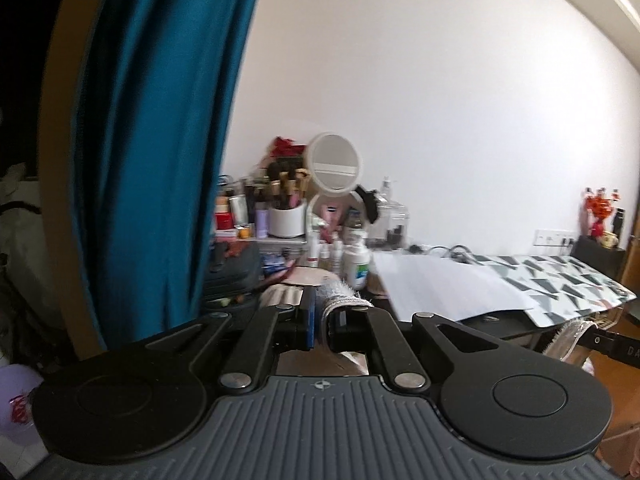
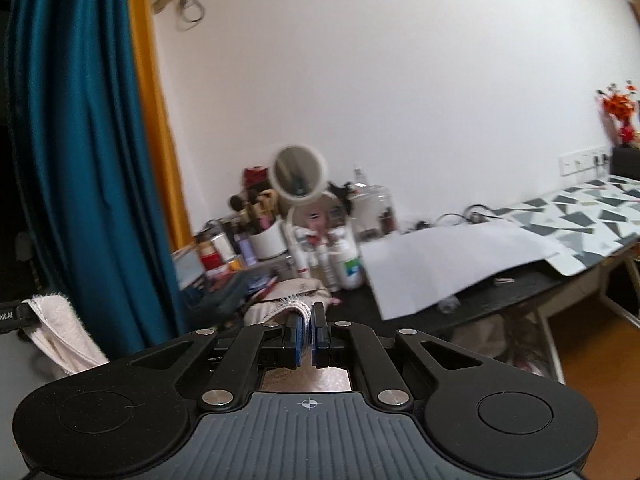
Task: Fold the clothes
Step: 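Carry the robe with both grippers across the room toward the patterned table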
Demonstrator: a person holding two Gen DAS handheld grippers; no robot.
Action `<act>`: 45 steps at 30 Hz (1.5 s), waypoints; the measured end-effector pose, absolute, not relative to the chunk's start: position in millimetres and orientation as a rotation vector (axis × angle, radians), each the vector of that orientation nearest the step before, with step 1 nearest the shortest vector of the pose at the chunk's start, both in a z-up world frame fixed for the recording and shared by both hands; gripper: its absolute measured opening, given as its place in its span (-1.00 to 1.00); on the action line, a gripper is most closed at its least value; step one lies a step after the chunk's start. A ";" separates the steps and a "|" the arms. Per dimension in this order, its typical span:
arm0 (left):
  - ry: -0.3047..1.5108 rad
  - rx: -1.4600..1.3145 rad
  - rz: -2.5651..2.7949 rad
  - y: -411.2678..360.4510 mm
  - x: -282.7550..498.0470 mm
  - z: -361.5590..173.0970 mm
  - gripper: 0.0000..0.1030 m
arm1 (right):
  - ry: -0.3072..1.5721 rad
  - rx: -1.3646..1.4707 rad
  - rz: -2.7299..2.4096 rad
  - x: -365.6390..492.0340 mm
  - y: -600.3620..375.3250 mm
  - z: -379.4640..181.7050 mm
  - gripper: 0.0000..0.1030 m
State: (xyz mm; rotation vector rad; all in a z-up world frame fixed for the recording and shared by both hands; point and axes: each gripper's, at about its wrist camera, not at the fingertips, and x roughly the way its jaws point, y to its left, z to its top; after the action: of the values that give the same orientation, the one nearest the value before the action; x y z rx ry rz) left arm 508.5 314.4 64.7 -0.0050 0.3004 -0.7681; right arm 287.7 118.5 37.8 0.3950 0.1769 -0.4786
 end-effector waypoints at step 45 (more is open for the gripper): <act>0.163 -0.373 -1.933 -166.5 136.0 76.2 -0.87 | -0.290 0.107 -1.365 -350.6 -50.6 118.1 -0.93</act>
State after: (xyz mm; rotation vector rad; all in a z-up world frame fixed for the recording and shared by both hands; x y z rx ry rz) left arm 136.0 -166.5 76.2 -0.3727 0.1632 -1.9330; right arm -350.6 -50.6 118.1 0.1066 -0.2899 -1.3649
